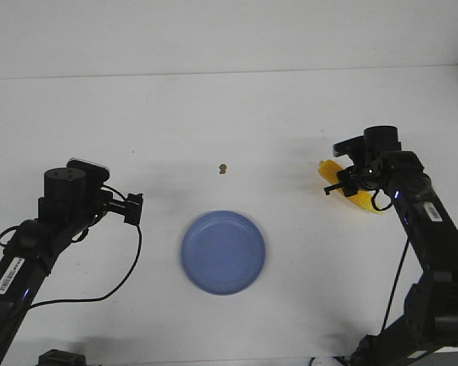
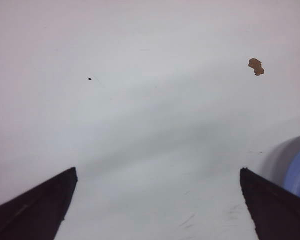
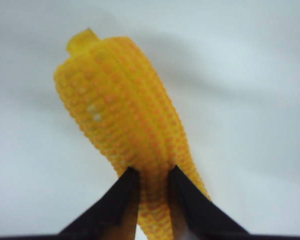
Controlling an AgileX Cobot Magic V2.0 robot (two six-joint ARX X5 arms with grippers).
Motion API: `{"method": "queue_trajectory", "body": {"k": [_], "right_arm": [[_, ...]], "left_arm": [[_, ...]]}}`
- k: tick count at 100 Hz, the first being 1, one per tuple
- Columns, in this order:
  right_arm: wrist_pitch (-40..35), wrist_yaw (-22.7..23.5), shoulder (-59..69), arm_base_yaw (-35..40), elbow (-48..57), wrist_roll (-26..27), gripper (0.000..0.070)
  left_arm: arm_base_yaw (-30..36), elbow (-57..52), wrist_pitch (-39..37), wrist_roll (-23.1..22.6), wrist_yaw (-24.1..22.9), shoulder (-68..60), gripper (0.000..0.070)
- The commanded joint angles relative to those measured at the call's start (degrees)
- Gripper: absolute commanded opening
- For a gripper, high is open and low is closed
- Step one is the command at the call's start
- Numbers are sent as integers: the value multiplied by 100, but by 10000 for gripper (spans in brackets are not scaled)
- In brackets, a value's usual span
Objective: Place corn on plate with both arms
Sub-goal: 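Close the right gripper on the corn cob and lift it, then carry the corn cob with the right gripper over the plate, then lower the corn onto the plate and open the right gripper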
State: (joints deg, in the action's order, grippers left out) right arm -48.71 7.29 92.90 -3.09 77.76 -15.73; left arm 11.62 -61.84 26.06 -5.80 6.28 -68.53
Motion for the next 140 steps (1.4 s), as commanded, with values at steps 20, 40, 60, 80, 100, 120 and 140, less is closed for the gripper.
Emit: {"method": "queue_trajectory", "body": {"k": [20, 40, 60, 80, 100, 120, 140], "right_arm": [[-765, 501, -1029, 1032, 142, 778, 14], [-824, 540, -966, 2164, 129, 1005, 14], [-476, 540, -442, 3185, 129, 1436, 14], [-400, 640, 26, 4004, 129, 1598, 15], [-363, 715, 249, 4472, 129, 1665, 18], [-256, 706, 286, 4546, 129, 1755, 347], [-227, 616, 284, 4511, 129, 1768, 437]], "left_arm": [[-2, -57, -44, 57, 15, -70, 666], [-2, -57, -42, 72, 15, -70, 666], [-2, -57, -20, 72, 15, -70, 666], [-2, -57, 9, 74, 15, -70, 666], [-2, -57, 9, 72, 15, -70, 666], [-4, -57, 9, 72, 15, -70, 666], [-2, -57, 7, 70, 15, -70, 666]]}}
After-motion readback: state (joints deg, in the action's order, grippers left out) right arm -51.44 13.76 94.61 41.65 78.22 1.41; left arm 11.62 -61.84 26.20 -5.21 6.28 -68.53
